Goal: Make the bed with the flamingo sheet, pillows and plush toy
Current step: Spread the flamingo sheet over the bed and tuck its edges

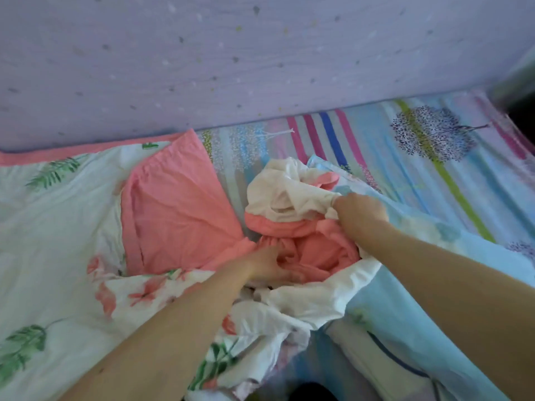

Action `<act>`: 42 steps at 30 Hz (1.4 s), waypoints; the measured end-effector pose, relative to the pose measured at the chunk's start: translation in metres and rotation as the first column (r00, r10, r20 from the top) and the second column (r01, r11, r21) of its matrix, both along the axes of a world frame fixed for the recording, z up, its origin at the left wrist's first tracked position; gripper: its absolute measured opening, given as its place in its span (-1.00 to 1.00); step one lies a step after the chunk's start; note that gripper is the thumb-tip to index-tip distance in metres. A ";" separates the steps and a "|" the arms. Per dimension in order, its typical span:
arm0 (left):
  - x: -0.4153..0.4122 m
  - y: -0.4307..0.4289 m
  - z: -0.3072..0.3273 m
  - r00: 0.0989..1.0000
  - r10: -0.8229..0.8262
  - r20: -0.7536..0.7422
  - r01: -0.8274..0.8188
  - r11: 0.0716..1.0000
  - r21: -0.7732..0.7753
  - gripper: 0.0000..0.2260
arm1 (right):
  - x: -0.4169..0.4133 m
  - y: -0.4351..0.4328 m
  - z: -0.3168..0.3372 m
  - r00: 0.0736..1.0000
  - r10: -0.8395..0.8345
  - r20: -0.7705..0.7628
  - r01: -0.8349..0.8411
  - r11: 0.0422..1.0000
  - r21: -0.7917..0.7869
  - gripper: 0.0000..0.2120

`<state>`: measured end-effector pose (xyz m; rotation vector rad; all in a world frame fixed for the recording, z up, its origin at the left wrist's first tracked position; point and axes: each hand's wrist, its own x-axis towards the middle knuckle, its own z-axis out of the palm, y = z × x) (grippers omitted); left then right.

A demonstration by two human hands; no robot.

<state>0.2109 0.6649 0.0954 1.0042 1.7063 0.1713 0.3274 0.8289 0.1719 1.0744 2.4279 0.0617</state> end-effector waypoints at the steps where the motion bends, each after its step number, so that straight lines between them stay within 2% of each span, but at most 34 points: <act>1: 0.010 0.004 0.005 0.996 0.042 0.085 -0.040 0.999 -0.020 -0.26 | 0.006 0.008 0.005 0.998 -0.036 -0.052 0.036 0.999 0.003 -0.67; 3: 0.024 0.007 0.014 0.997 0.002 0.081 -0.001 1.000 -0.019 -0.35 | 0.014 0.018 0.011 0.984 -0.101 -0.148 0.100 0.995 -0.020 -0.65; 5: 0.029 0.012 0.020 0.990 -0.112 -0.081 0.118 0.991 0.070 -0.62 | 0.016 0.021 0.015 0.972 -0.117 -0.203 0.110 0.993 -0.045 -0.63; 7: 0.024 0.018 0.028 0.976 -0.084 -0.200 0.125 0.971 0.203 -0.79 | 0.018 0.021 0.019 0.983 -0.037 -0.179 0.020 0.995 -0.095 -0.57; 9: 0.012 0.023 0.036 0.982 0.032 -0.187 0.038 0.933 0.359 -0.80 | 0.018 0.018 0.023 0.990 0.097 -0.104 -0.121 0.959 -0.255 -0.46; 11: 0.001 0.027 0.045 0.961 0.224 -0.161 -0.118 0.860 0.496 -0.82 | 0.017 0.012 0.028 0.980 0.192 -0.060 -0.199 0.880 -0.430 -0.42; 12: -0.002 0.031 0.048 0.921 0.335 -0.200 -0.186 0.827 0.531 -0.85 | 0.016 0.011 0.029 0.981 0.182 -0.066 -0.192 0.864 -0.466 -0.50; 14: -0.003 0.048 0.053 0.829 0.495 -0.259 -0.292 0.779 0.555 -0.80 | 0.012 0.016 0.033 0.992 0.124 -0.029 -0.125 0.907 -0.402 -0.70; 17: 0.023 0.092 0.076 0.862 0.500 -0.084 -0.330 0.678 0.657 -0.78 | 0.022 0.035 0.046 0.978 0.124 0.166 -0.074 0.957 -0.280 -0.77; 19: 0.054 0.123 0.091 0.918 0.397 0.011 -0.290 0.652 0.701 -0.84 | 0.046 0.054 0.052 0.955 0.079 0.285 0.007 0.958 -0.287 -0.86; 20: 0.069 0.134 0.096 0.938 0.343 0.044 -0.273 0.655 0.704 -0.87 | 0.061 0.065 0.051 0.941 0.055 0.333 0.046 0.957 -0.288 -0.83; 22: 0.086 0.145 0.095 0.945 0.305 0.120 -0.304 0.674 0.674 -0.94 | 0.085 0.088 0.045 0.923 -0.011 0.384 0.123 0.955 -0.270 -0.72; 24: 0.087 0.146 0.081 0.921 0.344 0.181 -0.385 0.739 0.553 -0.66 | 0.108 0.117 0.021 0.940 -0.124 0.317 0.209 0.945 -0.252 -0.58; 25: 0.082 0.142 0.072 0.915 0.368 0.165 -0.400 0.787 0.470 -0.57 | 0.113 0.123 0.018 0.949 -0.176 0.263 0.243 0.938 -0.247 -0.57; 26: 0.076 0.136 0.063 0.921 0.369 0.125 -0.387 0.824 0.413 -0.56 | 0.112 0.118 0.024 0.956 -0.215 0.201 0.259 0.938 -0.231 -0.58; 28: 0.060 0.121 0.048 0.937 0.350 0.000 -0.320 0.855 0.408 -0.70 | 0.098 0.104 0.030 0.970 -0.229 0.078 0.241 0.946 -0.217 -0.61; 31: 0.021 0.086 0.032 0.932 0.281 -0.230 -0.175 0.902 0.395 -0.75 | 0.055 0.074 0.017 0.984 -0.149 -0.101 0.125 0.969 -0.215 -0.60; 34: -0.028 0.041 0.006 0.903 0.142 -0.407 -0.055 0.974 0.218 -0.71 | 0.001 0.039 -0.003 0.978 -0.028 -0.205 -0.038 0.950 -0.311 -0.58; 37: -0.068 -0.007 -0.020 0.865 0.036 -0.501 -0.005 0.998 0.062 -0.71 | -0.048 -0.008 -0.029 0.970 0.081 -0.231 -0.173 0.895 -0.411 -0.68; 39: -0.090 -0.032 -0.039 0.860 0.030 -0.510 -0.021 0.999 0.025 -0.63 | -0.071 -0.036 -0.060 0.961 0.131 -0.243 -0.225 0.883 -0.413 -0.76; 41: -0.108 -0.046 -0.056 0.844 -0.009 -0.536 0.028 0.999 0.028 -0.49 | -0.085 -0.053 -0.088 0.970 0.127 -0.206 -0.208 0.872 -0.443 -0.67; 42: -0.117 -0.057 -0.068 0.836 -0.061 -0.546 0.072 0.997 -0.001 -0.44 | -0.090 -0.063 -0.105 0.979 0.125 -0.160 -0.189 0.848 -0.495 -0.52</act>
